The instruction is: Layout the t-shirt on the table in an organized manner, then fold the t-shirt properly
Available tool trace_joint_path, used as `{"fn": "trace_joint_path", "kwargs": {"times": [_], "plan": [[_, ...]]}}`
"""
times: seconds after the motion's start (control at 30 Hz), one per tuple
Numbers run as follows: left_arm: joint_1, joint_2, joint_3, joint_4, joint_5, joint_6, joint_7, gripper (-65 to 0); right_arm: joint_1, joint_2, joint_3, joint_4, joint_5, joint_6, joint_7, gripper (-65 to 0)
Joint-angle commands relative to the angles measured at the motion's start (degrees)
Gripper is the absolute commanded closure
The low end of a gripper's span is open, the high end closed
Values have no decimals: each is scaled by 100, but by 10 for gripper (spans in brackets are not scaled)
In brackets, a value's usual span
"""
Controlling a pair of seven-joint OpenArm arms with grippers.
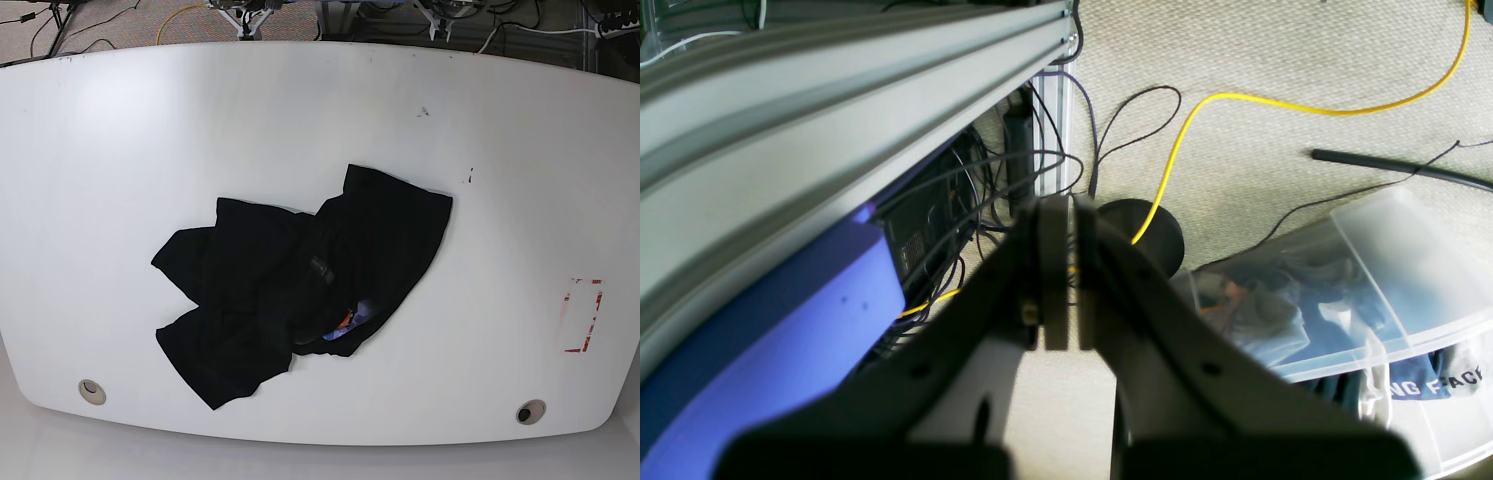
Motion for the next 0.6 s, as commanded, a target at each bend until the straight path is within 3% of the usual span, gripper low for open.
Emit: {"fn": "trace_joint_path", "kwargs": {"times": [0.0, 0.57], "plan": [[228, -3, -42, 391, -24, 52, 5, -145, -245, 30, 33, 400, -5, 4, 95, -5], [1332, -143, -64, 2639, -26, 98, 23, -151, -1105, 152, -4, 1713, -5, 134, 94, -9]]}}
